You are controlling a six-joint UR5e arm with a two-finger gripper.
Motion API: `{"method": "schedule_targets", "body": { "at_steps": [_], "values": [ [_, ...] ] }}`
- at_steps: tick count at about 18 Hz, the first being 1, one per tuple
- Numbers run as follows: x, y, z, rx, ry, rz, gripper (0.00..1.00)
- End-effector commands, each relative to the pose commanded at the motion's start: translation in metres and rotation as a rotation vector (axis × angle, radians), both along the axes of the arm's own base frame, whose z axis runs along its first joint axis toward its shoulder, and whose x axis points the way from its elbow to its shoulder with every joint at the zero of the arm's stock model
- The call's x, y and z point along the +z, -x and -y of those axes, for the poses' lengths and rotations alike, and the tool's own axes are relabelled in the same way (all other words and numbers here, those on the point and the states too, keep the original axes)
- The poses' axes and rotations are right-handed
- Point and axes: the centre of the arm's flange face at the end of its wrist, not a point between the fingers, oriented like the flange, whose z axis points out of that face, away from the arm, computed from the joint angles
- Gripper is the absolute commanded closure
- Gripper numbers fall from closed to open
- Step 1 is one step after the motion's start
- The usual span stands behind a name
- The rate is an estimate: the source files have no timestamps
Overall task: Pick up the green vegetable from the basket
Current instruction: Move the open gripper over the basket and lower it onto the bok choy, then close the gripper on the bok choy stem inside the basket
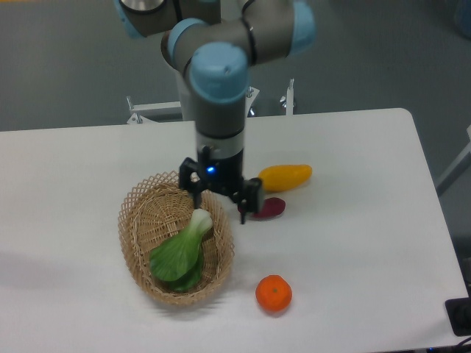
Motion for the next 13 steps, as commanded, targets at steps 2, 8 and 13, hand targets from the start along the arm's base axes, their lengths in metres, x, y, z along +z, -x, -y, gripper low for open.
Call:
{"method": "schedule_targets", "body": {
  "at_steps": [2,8,13],
  "values": [
    [-0.023,-0.010,-0.009,-0.027,0.036,0.023,0.00],
    [-0.062,-0.025,-0.010,-0.080,0.126,0.016,0.00],
    [-0.074,-0.024,-0.010,-0.083,0.154,0.015,0.00]
  ]
}}
